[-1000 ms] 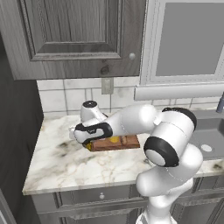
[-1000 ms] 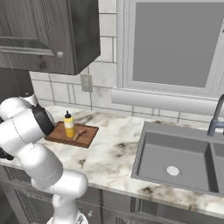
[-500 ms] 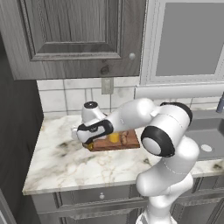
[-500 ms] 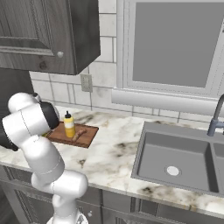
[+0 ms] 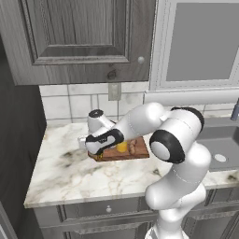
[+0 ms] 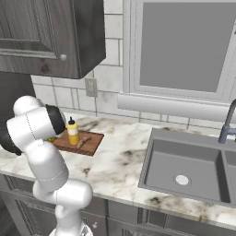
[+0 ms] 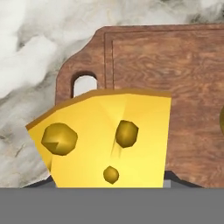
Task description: Retrieve the reheated potato from the microwave, then place the potato, cheese, and condiment on the cutting board.
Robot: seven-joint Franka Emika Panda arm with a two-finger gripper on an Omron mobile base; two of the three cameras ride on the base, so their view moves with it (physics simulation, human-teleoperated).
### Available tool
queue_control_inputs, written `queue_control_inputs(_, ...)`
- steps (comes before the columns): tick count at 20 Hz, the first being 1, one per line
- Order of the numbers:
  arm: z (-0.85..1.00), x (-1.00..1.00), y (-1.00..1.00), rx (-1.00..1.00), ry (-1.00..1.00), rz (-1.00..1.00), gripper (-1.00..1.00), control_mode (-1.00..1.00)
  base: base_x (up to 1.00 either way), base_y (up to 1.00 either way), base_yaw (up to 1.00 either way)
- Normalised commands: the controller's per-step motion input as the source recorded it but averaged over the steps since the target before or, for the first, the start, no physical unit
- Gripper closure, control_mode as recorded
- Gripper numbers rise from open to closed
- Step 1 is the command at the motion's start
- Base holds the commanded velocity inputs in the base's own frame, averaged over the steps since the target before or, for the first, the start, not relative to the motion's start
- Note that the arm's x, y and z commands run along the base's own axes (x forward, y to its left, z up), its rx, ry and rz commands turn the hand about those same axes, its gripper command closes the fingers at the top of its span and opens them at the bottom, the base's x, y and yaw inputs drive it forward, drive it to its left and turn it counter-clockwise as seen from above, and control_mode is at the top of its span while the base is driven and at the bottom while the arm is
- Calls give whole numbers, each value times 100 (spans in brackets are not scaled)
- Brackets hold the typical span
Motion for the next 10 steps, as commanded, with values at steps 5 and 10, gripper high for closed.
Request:
queue_control_inputs(5, -6, 10, -11, -2, 0, 0, 100, -100, 0, 0, 0)
queue_control_inputs(10, -6, 15, -11, 0, 0, 0, 100, -100, 0, 0, 0)
